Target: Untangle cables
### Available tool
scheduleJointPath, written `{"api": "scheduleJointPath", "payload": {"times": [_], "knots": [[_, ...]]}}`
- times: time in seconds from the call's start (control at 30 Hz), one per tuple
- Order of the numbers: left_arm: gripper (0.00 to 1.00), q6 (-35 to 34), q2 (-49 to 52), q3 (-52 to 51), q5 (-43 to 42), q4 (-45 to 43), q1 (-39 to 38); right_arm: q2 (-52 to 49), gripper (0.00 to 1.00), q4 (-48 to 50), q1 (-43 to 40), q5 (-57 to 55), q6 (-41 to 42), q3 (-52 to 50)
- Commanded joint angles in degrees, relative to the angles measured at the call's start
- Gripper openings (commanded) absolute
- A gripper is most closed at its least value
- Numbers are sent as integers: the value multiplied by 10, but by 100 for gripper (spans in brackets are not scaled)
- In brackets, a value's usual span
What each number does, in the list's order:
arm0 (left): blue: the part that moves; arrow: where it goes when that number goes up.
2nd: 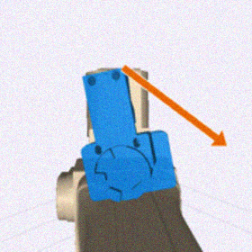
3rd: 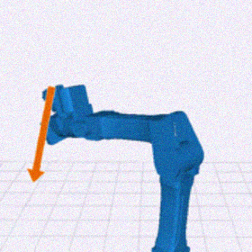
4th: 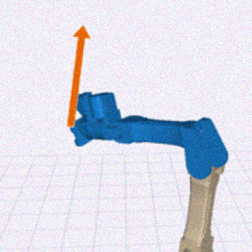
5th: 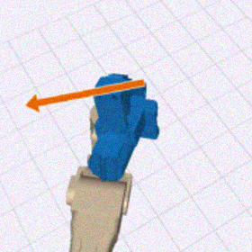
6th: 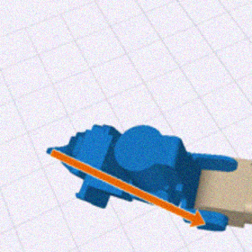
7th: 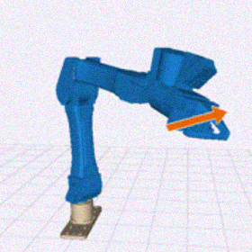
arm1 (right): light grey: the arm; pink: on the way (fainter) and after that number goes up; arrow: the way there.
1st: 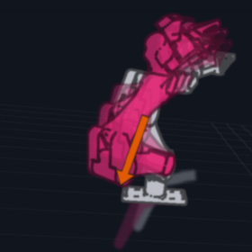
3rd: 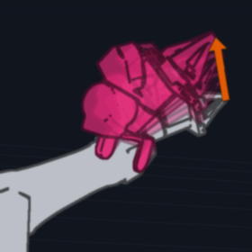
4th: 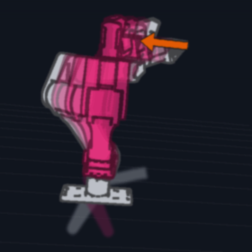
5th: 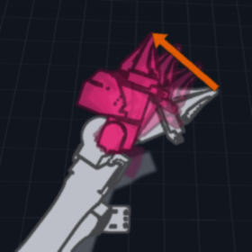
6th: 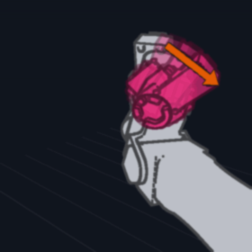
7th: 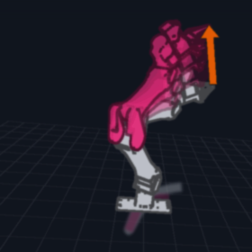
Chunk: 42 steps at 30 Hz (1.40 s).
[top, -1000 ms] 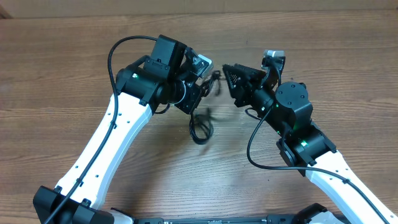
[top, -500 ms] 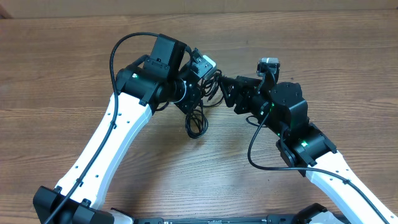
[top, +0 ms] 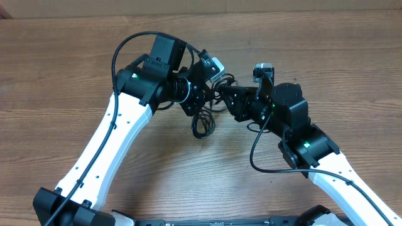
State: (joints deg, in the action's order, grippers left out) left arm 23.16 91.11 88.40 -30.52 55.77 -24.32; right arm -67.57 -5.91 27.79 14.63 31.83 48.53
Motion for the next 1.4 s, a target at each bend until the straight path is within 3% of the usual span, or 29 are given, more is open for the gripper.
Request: {"api": "scheduleJointPath", "payload": {"times": [0.0,0.3,0.83,0.87,1.07,1.37], "knots": [[5,38,-3,-2,-71,2,-1,-5,29,-7,-2,-31,-2,9],[4,134,-4,-2,-200,37,-1,-6,30,-9,-2,-71,-2,9],[4,150,-3,-2,-220,55,-5,-6,35,23,-2,-73,-2,9],[5,153,-4,-2,-220,57,-5,-6,34,26,-2,-73,-2,9],[4,155,-3,-2,-220,57,-5,-6,4,26,-2,-70,-2,9],[5,137,-3,-2,-164,62,-5,-6,4,49,-2,-78,39,9]]}}
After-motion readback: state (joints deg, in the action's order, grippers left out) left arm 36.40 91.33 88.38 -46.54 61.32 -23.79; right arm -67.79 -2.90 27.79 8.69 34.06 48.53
